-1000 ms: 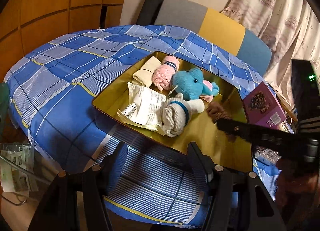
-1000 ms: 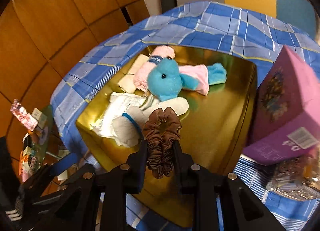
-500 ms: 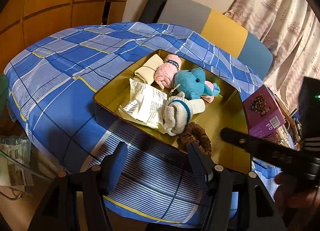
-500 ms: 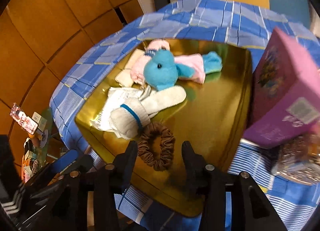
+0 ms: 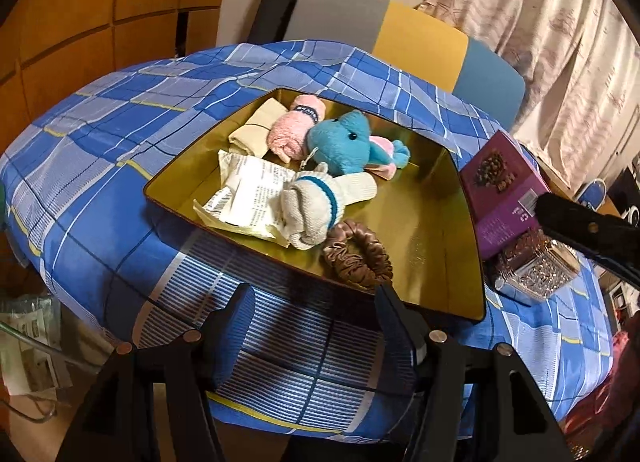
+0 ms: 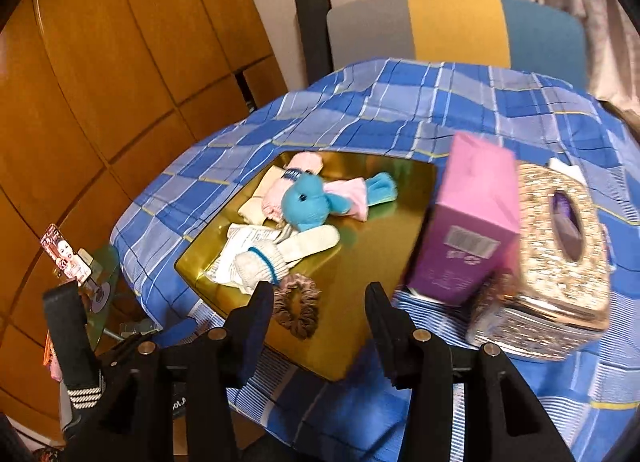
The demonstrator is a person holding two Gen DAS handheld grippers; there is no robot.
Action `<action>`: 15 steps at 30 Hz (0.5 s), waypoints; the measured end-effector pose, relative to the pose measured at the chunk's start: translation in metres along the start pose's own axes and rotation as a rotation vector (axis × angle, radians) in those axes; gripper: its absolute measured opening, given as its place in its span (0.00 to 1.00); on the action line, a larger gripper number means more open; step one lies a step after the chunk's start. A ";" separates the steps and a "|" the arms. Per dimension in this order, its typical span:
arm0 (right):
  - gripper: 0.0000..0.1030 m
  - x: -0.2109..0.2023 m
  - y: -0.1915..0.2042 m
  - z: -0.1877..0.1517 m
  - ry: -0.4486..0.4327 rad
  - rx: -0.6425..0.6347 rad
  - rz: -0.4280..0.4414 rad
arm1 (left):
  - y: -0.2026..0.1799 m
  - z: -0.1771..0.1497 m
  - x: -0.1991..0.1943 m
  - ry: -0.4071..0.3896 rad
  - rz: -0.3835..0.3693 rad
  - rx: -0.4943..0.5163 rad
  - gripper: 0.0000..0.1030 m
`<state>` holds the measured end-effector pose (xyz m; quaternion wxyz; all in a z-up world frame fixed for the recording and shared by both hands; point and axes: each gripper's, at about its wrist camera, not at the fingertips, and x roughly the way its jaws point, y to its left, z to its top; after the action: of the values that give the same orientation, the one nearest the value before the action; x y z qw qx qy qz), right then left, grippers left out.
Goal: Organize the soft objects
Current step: 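Move both grippers back toward the red sock and tissue pack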
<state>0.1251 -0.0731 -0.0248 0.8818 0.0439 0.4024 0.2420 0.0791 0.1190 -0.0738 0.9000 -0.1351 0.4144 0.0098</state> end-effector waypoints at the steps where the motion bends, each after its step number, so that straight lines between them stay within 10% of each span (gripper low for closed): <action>1: 0.47 -0.005 -0.003 -0.001 -0.006 0.002 -0.004 | -0.001 -0.001 -0.001 -0.001 0.000 0.005 0.61; 15: 0.49 -0.068 -0.100 -0.027 -0.067 0.161 -0.168 | -0.039 -0.017 0.002 0.056 -0.125 0.077 0.61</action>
<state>0.1063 -0.1953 -0.0228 0.9054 0.0889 0.3932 0.1328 0.0725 0.0771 -0.0765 0.8913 -0.1263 0.4304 -0.0659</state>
